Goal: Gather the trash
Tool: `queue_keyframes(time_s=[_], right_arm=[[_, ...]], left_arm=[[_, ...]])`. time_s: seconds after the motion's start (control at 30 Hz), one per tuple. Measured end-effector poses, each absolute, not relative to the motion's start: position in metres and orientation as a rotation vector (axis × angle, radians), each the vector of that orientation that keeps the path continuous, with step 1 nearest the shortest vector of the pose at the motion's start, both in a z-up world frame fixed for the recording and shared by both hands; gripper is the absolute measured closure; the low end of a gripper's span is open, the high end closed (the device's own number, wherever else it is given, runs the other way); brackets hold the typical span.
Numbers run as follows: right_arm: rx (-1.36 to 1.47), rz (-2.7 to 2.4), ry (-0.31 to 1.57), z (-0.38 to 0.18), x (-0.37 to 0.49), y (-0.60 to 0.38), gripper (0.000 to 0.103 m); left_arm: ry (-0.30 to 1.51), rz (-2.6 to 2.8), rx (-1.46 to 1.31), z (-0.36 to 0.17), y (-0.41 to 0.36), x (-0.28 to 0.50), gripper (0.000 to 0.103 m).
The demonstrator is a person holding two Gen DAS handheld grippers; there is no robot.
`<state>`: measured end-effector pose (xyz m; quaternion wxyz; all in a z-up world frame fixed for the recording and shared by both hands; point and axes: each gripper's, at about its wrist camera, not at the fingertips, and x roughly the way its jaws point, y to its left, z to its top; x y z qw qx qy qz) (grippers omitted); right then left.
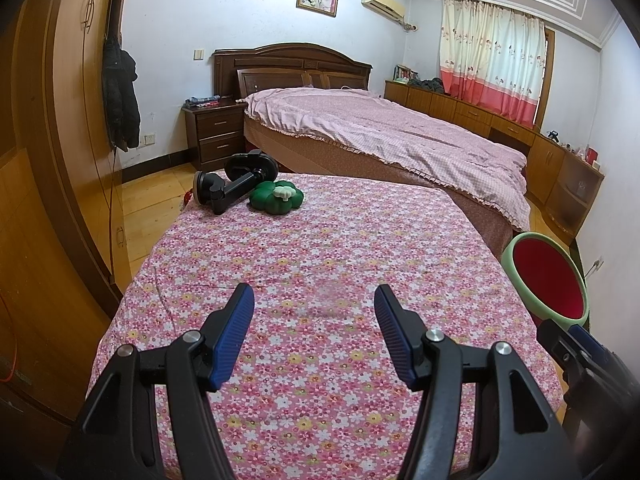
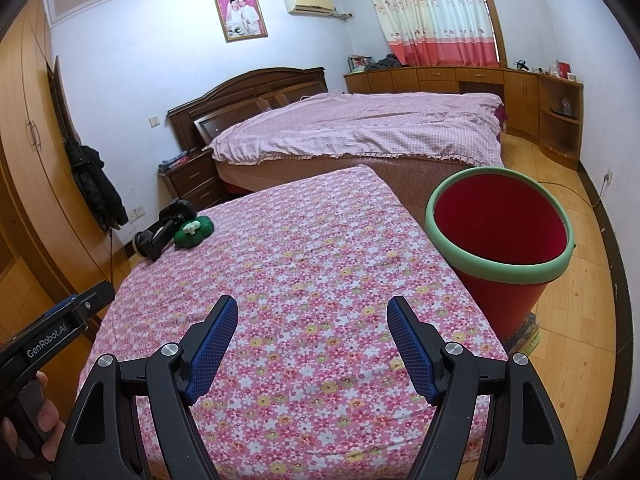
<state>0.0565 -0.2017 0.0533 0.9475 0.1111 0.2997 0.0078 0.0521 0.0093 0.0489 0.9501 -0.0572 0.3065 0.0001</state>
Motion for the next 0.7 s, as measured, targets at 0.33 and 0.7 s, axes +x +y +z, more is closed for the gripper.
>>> queue_keyframes(time_s=[0.33, 0.7], right_arm=[[0.226, 0.016, 0.611, 0.0532, 0.0564, -0.2019, 0.025], [0.229, 0.012, 0.617, 0.0506, 0.0567, -0.2036, 0.025]], left_arm=[[0.628, 0.001, -0.116, 0.0488, 0.0088, 0.0520, 0.041], [0.640, 0.010, -0.110, 0.0434, 0.0092, 0.0559, 0.041]])
